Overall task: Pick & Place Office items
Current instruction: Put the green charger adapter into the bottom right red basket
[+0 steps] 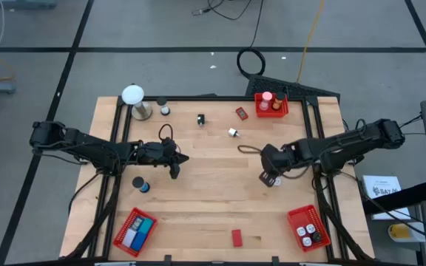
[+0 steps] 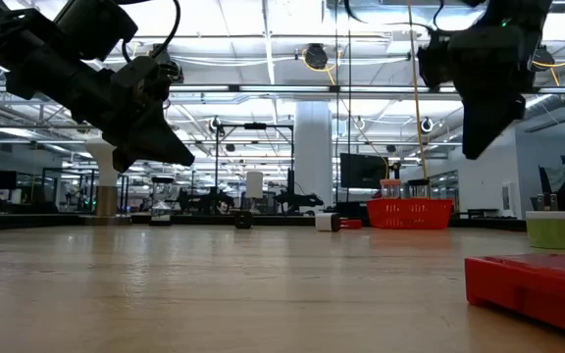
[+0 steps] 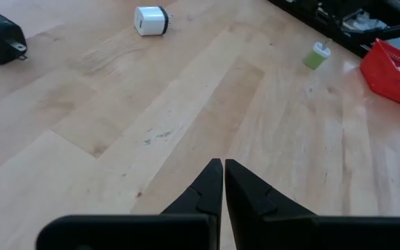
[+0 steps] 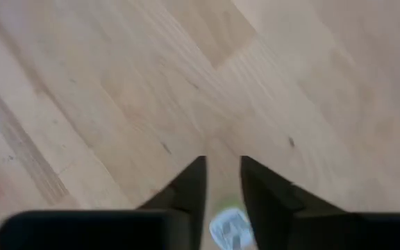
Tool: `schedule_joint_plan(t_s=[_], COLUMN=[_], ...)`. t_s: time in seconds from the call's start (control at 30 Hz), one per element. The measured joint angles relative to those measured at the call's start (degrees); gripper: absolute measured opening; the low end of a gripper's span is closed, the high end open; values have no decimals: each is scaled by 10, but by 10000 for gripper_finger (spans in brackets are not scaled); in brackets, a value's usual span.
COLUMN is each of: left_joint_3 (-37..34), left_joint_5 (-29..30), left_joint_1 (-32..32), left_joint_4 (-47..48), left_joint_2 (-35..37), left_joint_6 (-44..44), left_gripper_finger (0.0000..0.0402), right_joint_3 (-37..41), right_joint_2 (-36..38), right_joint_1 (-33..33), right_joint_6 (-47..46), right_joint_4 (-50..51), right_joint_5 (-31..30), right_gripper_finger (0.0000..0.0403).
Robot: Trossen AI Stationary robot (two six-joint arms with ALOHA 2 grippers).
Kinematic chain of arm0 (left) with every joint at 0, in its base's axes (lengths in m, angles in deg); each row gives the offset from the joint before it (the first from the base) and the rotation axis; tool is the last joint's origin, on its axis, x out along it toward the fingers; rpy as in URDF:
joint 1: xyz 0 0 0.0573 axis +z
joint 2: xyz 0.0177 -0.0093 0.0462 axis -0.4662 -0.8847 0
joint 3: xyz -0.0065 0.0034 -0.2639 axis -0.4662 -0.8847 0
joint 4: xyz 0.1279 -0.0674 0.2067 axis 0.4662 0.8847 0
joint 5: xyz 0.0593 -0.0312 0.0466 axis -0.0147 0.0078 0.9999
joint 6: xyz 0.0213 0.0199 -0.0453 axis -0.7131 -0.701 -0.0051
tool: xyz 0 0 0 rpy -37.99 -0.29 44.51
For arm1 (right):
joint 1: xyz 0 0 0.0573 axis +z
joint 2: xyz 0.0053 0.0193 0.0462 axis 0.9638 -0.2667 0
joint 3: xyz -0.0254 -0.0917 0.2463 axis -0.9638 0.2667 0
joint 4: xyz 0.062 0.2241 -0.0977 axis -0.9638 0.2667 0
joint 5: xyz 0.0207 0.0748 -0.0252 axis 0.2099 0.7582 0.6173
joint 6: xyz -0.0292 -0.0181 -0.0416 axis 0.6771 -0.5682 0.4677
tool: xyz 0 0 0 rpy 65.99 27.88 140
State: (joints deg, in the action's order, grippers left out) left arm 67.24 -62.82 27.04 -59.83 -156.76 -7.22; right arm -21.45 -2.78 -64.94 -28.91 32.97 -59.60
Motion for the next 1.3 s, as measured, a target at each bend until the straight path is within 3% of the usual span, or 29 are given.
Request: schedule_joint_plan(t_s=[0.13, 0.33, 0.57, 0.67, 0.77, 0.93, 1.03, 1.3], left_joint_3=[0, 0, 0, 0, 0, 0, 0, 0], left_joint_5=[0, 1, 1, 0, 5, -62, -97, -146], left_joint_1=[8, 24, 24, 22, 23, 29, 29, 28], left_joint_4=[0, 7, -74, -110, -154, -245, -283, -354], left_joint_2=[0, 0, 0, 0, -16, -56, -93, -186], left_joint_6=[2, -4, -61, -111, -120, -128, -126, -142], left_gripper_finger=[17, 17, 17, 17, 16, 11, 3, 4], right_joint_3=[0, 31, 131, 140, 140, 140, 140, 139], right_joint_2=[0, 4, 10, 35, 76, 139, 154, 135], right_joint_1=[53, 129, 138, 137, 137, 136, 136, 136], right_joint_6=[30, 64, 61, 45, 21, -28, -35, -37], right_joint_4=[-52, -235, -495, -479, -397, -244, -185, -123], right_joint_5=[-84, -298, -343, -334, -302, -217, -154, -59], right_gripper_finger=[15, 7, 5, 1, 4, 15, 34, 113])
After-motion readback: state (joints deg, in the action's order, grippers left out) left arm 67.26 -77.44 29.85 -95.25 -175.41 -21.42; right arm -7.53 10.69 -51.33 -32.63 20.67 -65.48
